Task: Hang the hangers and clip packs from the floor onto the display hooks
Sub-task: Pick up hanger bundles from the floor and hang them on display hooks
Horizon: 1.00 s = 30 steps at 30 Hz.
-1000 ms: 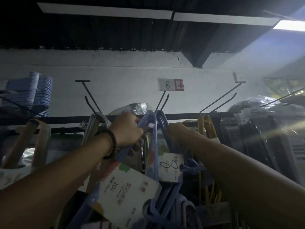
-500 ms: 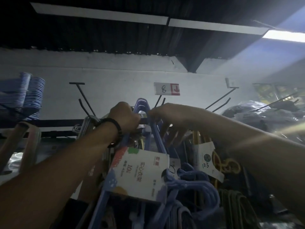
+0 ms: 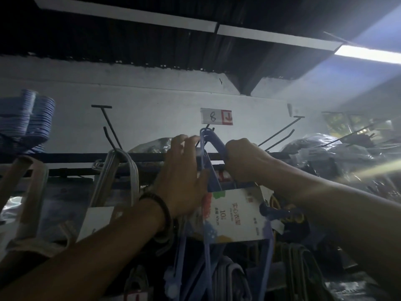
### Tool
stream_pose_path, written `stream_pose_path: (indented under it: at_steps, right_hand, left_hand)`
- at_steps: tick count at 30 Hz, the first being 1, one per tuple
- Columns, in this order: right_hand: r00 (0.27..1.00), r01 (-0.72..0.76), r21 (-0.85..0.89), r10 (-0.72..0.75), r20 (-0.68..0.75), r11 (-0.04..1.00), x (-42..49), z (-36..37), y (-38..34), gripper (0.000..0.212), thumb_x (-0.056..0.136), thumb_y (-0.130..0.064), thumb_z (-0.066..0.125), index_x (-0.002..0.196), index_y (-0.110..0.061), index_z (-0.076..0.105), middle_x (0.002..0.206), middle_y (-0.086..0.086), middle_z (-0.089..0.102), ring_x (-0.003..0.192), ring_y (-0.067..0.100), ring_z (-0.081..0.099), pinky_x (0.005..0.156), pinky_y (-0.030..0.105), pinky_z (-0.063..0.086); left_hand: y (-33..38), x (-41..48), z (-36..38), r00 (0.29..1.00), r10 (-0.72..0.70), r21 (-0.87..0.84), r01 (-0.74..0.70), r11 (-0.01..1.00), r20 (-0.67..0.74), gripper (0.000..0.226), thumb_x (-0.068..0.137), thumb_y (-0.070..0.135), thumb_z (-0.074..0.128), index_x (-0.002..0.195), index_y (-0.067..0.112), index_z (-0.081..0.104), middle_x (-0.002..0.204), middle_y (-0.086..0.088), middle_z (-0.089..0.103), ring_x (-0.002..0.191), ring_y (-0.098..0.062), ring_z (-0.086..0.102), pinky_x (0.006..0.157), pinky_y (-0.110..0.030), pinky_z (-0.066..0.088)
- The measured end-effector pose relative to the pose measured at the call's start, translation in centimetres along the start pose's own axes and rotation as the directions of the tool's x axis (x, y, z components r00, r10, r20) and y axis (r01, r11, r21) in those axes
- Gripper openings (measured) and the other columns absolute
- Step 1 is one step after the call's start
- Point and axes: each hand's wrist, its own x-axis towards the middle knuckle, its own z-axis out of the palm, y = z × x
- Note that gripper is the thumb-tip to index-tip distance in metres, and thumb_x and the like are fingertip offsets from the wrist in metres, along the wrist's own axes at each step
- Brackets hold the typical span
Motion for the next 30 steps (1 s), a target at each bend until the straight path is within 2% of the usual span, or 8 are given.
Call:
stream_pose_path:
  at_steps: [3, 9, 13, 17, 18, 22, 26, 30]
  right_hand:
    - [0.997, 0.004, -0.011, -0.005, -0.078, 1.0, 0.1, -0.2, -0.2, 0.031, 0.095, -0.012, 0.066, 0.077, -0.016, 0.041, 0.069, -0.002, 0.047, 0.057, 0.009, 0.048, 0.05, 0.022, 0.031]
    - [0.981, -0.006, -0.032, -0.001, -0.193, 0.999, 1.2, -1.8, -0.4, 0.042, 0.095, -0.014, 0.065, 0.067, -0.02, 0.034, 0.064, -0.001, 0.046, 0.054, 0.011, 0.044, 0.048, 0.024, 0.027]
    - [0.962, -0.033, 0.045, 0.044, -0.271, 0.998, 1.8, -1.3, -0.2, 0.039, 0.095, -0.016, 0.064, 0.067, -0.019, 0.036, 0.064, -0.002, 0.044, 0.054, 0.011, 0.042, 0.048, 0.025, 0.026]
    - [0.944, -0.059, 0.065, 0.077, -0.32, 0.996, 1.6, 0.3, 0.2, 0.016, 0.093, -0.016, 0.063, 0.09, -0.018, 0.048, 0.066, -0.003, 0.042, 0.054, 0.012, 0.036, 0.047, 0.026, 0.023]
    - [0.93, -0.066, 0.084, 0.092, -0.357, 0.994, 1.6, 0.8, 0.3, 0.015, 0.095, -0.017, 0.062, 0.092, -0.019, 0.047, 0.066, -0.003, 0.04, 0.054, 0.012, 0.034, 0.046, 0.026, 0.023]
    - [0.912, -0.099, 0.104, 0.132, -0.389, 0.99, 1.7, 3.3, 0.4, 0.017, 0.097, -0.018, 0.065, 0.102, -0.015, 0.05, 0.064, -0.005, 0.036, 0.051, 0.009, 0.033, 0.042, 0.024, 0.021]
    - [0.974, -0.104, 0.101, 0.122, -0.193, 0.989, 2.3, 5.8, 0.2, 0.025, 0.095, -0.011, 0.07, 0.115, -0.005, 0.058, 0.073, -0.004, 0.043, 0.054, 0.005, 0.041, 0.045, 0.017, 0.029]
    - [0.997, -0.073, 0.105, 0.072, 0.021, 0.992, 2.9, 7.8, -0.9, 0.038, 0.094, -0.014, 0.074, 0.126, -0.002, 0.058, 0.099, 0.006, 0.056, 0.084, 0.017, 0.063, 0.075, 0.029, 0.056]
  left_hand:
    - [-0.1, -1.4, 0.2, 0.995, 0.103, 0.073, -0.103, 0.992, 0.008, 0.042, 0.102, 0.029, 0.058, 0.141, 0.022, 0.041, 0.147, 0.008, 0.027, 0.133, -0.017, 0.047, 0.098, -0.03, 0.058]
    - [1.1, -0.4, -0.8, 0.993, 0.113, 0.011, -0.112, 0.994, -0.039, 0.047, 0.105, 0.028, 0.053, 0.148, 0.016, 0.04, 0.151, 0.009, 0.027, 0.132, -0.002, 0.045, 0.104, -0.028, 0.053]
    - [1.5, 0.1, -1.5, 0.984, 0.172, 0.225, -0.159, 0.961, -0.039, 0.047, 0.106, 0.027, 0.045, 0.151, 0.014, 0.045, 0.161, -0.011, 0.035, 0.144, -0.028, 0.042, 0.114, -0.04, 0.044]
    - [0.8, -2.0, -0.6, 0.985, 0.171, 0.058, -0.173, 0.983, 0.034, 0.053, 0.107, 0.045, 0.045, 0.148, 0.011, 0.046, 0.153, 0.015, 0.027, 0.134, -0.003, 0.041, 0.101, -0.001, 0.037]
    - [0.6, -2.6, -0.1, 0.98, 0.185, 0.076, -0.191, 0.979, 0.074, 0.06, 0.105, 0.05, 0.046, 0.15, 0.01, 0.044, 0.156, 0.014, 0.025, 0.134, -0.003, 0.039, 0.105, -0.002, 0.034]
    - [-0.4, -3.1, 1.3, 0.961, 0.232, 0.333, -0.27, 0.904, 0.151, 0.068, 0.1, 0.05, 0.055, 0.152, 0.008, 0.042, 0.172, -0.008, 0.008, 0.152, -0.024, 0.026, 0.123, -0.034, 0.033]
    - [-1.1, -2.6, 2.0, 0.918, 0.111, 0.46, -0.293, 0.838, 0.382, 0.076, 0.097, 0.056, 0.051, 0.158, 0.013, 0.034, 0.174, -0.009, -0.005, 0.16, -0.027, -0.004, 0.129, -0.049, 0.021]
    - [-2.0, -3.5, 3.0, 0.832, -0.082, 0.492, -0.242, 0.836, 0.549, 0.086, 0.091, 0.065, 0.051, 0.159, 0.016, 0.03, 0.171, -0.006, -0.024, 0.16, -0.03, -0.009, 0.126, -0.058, 0.018]
